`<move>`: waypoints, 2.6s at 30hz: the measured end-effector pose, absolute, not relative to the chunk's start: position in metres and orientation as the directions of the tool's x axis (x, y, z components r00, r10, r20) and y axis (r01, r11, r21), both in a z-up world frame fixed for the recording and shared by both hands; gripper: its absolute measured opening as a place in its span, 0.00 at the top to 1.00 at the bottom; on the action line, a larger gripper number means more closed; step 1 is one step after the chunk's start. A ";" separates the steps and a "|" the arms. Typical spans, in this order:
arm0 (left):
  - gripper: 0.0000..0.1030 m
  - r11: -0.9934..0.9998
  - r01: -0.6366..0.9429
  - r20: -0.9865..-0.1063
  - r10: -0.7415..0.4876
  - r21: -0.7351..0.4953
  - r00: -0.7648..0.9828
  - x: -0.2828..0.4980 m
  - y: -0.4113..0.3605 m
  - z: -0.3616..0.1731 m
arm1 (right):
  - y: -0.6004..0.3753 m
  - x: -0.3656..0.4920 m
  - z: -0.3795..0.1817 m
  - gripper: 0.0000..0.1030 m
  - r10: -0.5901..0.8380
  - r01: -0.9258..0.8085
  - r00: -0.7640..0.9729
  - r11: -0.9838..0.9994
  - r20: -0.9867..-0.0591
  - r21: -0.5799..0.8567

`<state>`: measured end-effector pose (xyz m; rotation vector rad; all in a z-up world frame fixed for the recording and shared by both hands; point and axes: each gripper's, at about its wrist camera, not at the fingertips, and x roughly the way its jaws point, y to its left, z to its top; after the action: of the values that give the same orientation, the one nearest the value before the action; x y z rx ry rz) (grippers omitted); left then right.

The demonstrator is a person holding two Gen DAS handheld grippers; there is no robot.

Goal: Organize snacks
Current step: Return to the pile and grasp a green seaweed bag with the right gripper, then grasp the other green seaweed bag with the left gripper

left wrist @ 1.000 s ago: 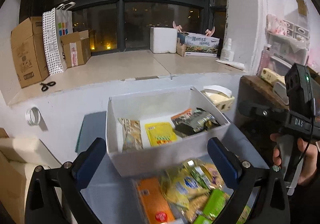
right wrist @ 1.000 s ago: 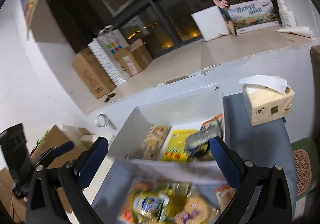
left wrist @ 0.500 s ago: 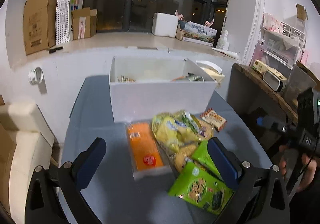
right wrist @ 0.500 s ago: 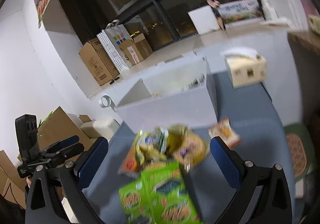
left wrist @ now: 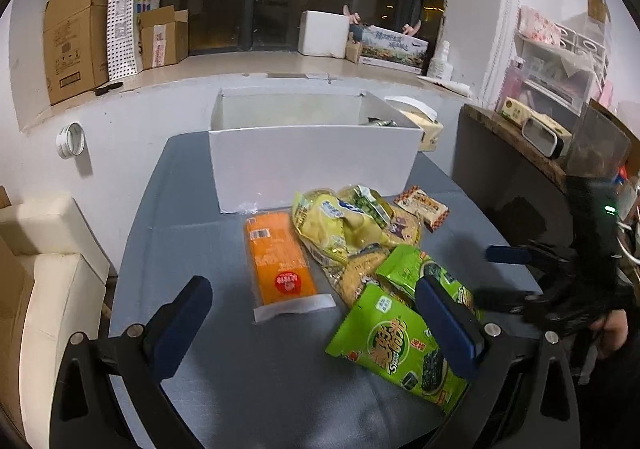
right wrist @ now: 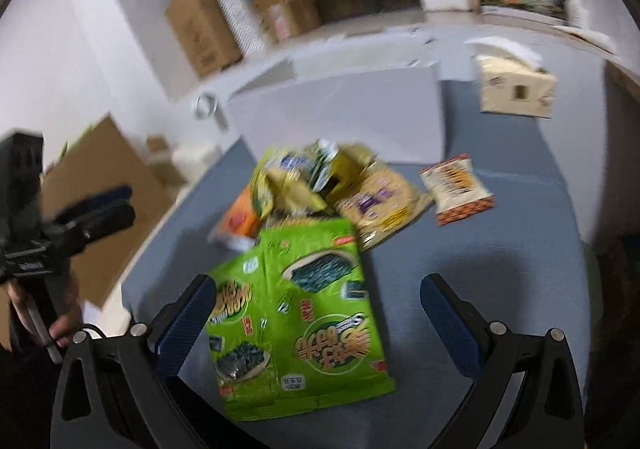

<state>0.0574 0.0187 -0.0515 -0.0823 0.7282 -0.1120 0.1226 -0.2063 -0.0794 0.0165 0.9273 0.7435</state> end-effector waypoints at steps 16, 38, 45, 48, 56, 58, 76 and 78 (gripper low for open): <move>0.00 0.990 0.110 -0.703 -0.143 -0.092 0.696 0.049 0.013 -0.073 | -0.183 0.122 -0.109 0.35 0.541 -0.625 0.280 0.730 -0.793 0.277; 0.00 0.985 -0.120 -0.893 -0.059 -0.125 0.447 0.100 -0.065 -0.103 | -0.265 0.093 -0.047 0.35 0.452 -0.463 0.536 0.864 -0.713 0.199; 0.22 0.984 -0.175 -0.932 0.093 0.033 0.351 0.113 -0.087 -0.132 | -0.264 0.088 -0.058 0.35 0.454 -0.463 0.519 0.862 -0.725 0.208; 0.62 0.986 -0.159 -0.925 0.103 0.046 0.367 0.111 -0.089 -0.129 | -0.269 0.089 -0.060 0.35 0.459 -0.453 0.517 0.863 -0.722 0.224; 0.81 0.989 -0.148 -0.921 0.053 -0.005 0.387 0.107 -0.081 -0.122 | -0.270 0.089 -0.061 0.35 0.462 -0.451 0.521 0.863 -0.718 0.228; 0.81 0.988 -0.154 -0.918 0.046 -0.017 0.393 0.108 -0.075 -0.120 | -0.269 0.089 -0.061 0.35 0.463 -0.453 0.519 0.862 -0.719 0.228; 0.03 0.942 -0.336 -0.967 0.083 -0.003 0.242 0.089 -0.045 -0.138 | -0.265 0.087 -0.064 0.34 0.476 -0.472 0.508 0.851 -0.717 0.231; 0.09 0.944 -0.328 -0.967 0.060 -0.026 0.249 0.091 -0.047 -0.138 | -0.264 0.088 -0.066 0.34 0.478 -0.472 0.506 0.850 -0.718 0.233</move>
<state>0.0910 -0.0466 -0.1384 -0.2412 1.2957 0.2681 0.0876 -0.2640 -0.0655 0.0076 0.8689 0.5726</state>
